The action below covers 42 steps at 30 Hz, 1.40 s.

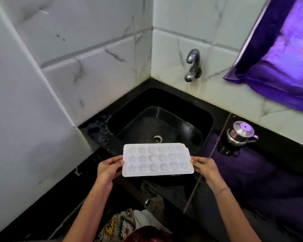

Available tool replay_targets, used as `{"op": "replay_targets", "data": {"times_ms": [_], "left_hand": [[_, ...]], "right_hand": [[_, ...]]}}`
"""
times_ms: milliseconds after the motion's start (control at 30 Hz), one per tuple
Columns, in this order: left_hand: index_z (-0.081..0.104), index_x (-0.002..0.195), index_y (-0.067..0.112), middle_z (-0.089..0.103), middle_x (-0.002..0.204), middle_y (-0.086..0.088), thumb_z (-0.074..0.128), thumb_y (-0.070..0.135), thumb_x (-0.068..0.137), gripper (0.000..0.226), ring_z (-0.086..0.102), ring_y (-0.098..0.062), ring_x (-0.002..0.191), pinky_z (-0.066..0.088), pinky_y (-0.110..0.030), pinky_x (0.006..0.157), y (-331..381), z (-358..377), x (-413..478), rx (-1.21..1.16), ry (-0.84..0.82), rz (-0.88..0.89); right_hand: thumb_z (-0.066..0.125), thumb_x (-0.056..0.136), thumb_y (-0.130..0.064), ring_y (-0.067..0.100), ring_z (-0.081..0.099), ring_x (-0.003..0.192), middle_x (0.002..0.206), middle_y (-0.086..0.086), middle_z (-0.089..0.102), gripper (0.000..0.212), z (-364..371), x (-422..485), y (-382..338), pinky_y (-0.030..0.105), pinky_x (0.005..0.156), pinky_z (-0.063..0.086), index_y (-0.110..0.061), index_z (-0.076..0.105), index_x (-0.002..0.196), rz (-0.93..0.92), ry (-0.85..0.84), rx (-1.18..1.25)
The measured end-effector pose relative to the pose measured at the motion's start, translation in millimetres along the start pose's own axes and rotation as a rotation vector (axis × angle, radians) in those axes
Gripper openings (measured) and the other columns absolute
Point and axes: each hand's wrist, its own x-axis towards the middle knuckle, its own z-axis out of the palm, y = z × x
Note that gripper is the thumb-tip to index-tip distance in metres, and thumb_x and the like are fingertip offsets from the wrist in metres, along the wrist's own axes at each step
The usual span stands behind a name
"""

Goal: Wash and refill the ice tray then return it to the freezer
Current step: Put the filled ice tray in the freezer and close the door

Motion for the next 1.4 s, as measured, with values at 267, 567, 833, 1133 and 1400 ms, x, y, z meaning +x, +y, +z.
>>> {"op": "replay_targets", "data": {"times_ms": [267,567,833,1133,1400], "left_hand": [[0.064,0.107,-0.002,0.065,0.083,-0.008,0.06,-0.005,0.085,0.022,0.062,-0.018,0.074,0.055,-0.022,0.056,-24,-92,-36,-0.15,0.19,-0.02],[0.065,0.093,0.004,0.066,0.078,-0.006,0.061,-0.006,0.084,0.014,0.063,-0.017,0.07,0.053,-0.017,0.048,-66,-168,-90,-0.328,0.445,-0.02],[0.062,0.101,-0.007,0.065,0.079,-0.013,0.058,-0.011,0.083,0.019,0.063,-0.025,0.065,0.056,-0.023,0.048,-103,-194,-148,-0.519,0.67,-0.024],[0.066,0.093,-0.001,0.07,0.058,0.0,0.063,-0.009,0.081,0.015,0.066,-0.01,0.048,0.053,-0.02,0.044,-144,-187,-214,-0.663,0.939,-0.007],[0.058,0.112,-0.013,0.067,0.053,0.001,0.057,-0.014,0.083,0.029,0.063,-0.007,0.044,0.053,-0.017,0.045,-188,-185,-282,-0.861,1.144,-0.008]], "right_hand": [[0.064,0.085,-0.001,0.005,0.068,0.061,0.097,0.014,0.069,0.023,77,-21,7,0.015,0.058,0.056,0.007,0.066,0.106,-0.017,-0.164,-0.148],[0.065,0.085,-0.002,0.023,0.067,0.089,0.103,0.014,0.069,0.025,157,-45,21,0.035,0.083,0.052,0.006,0.065,0.109,-0.026,-0.397,-0.296],[0.063,0.086,-0.001,0.026,0.066,0.092,0.105,0.016,0.068,0.027,203,-62,28,0.036,0.082,0.051,0.004,0.064,0.112,-0.054,-0.687,-0.44],[0.062,0.086,-0.001,0.018,0.066,0.087,0.102,0.013,0.068,0.027,245,-88,33,0.03,0.077,0.052,0.006,0.062,0.113,-0.135,-0.979,-0.574],[0.062,0.087,0.0,0.007,0.064,0.074,0.082,-0.004,0.067,0.022,279,-145,68,0.011,0.054,0.052,0.005,0.064,0.108,-0.149,-1.209,-0.663]]}}
